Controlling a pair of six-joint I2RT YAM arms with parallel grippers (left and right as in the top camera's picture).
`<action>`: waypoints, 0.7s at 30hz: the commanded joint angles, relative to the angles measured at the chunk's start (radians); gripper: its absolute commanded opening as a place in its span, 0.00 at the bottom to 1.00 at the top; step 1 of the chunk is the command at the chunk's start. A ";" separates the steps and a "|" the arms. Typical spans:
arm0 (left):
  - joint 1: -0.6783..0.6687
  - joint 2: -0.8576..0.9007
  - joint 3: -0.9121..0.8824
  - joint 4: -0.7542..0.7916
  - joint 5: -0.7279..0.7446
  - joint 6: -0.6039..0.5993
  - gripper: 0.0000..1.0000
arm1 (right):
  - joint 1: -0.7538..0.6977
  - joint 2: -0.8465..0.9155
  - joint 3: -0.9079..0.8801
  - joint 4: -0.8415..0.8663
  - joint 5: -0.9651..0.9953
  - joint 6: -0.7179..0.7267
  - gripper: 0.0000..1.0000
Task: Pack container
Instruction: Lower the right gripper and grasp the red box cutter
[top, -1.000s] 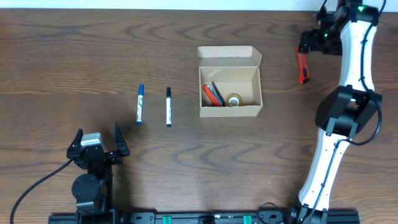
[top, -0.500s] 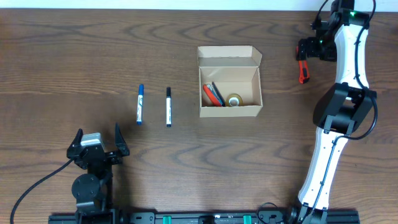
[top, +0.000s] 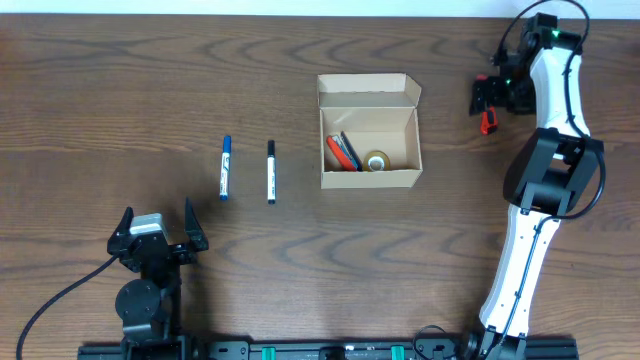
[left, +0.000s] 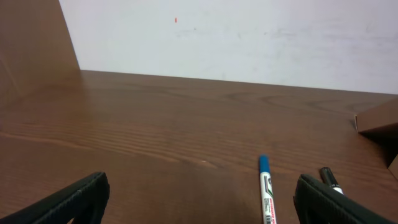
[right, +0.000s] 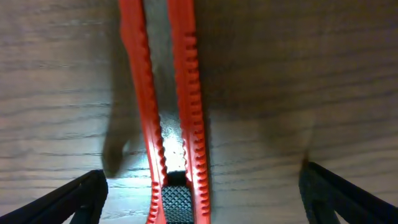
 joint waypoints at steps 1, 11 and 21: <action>0.006 -0.006 -0.022 -0.036 -0.005 -0.011 0.95 | 0.010 0.002 -0.012 0.004 0.003 -0.015 0.94; 0.006 -0.006 -0.022 -0.036 -0.005 -0.011 0.95 | 0.027 0.002 -0.017 0.029 0.003 -0.015 0.92; 0.006 -0.006 -0.022 -0.036 -0.005 -0.011 0.95 | 0.089 0.002 -0.021 0.095 0.092 -0.016 0.91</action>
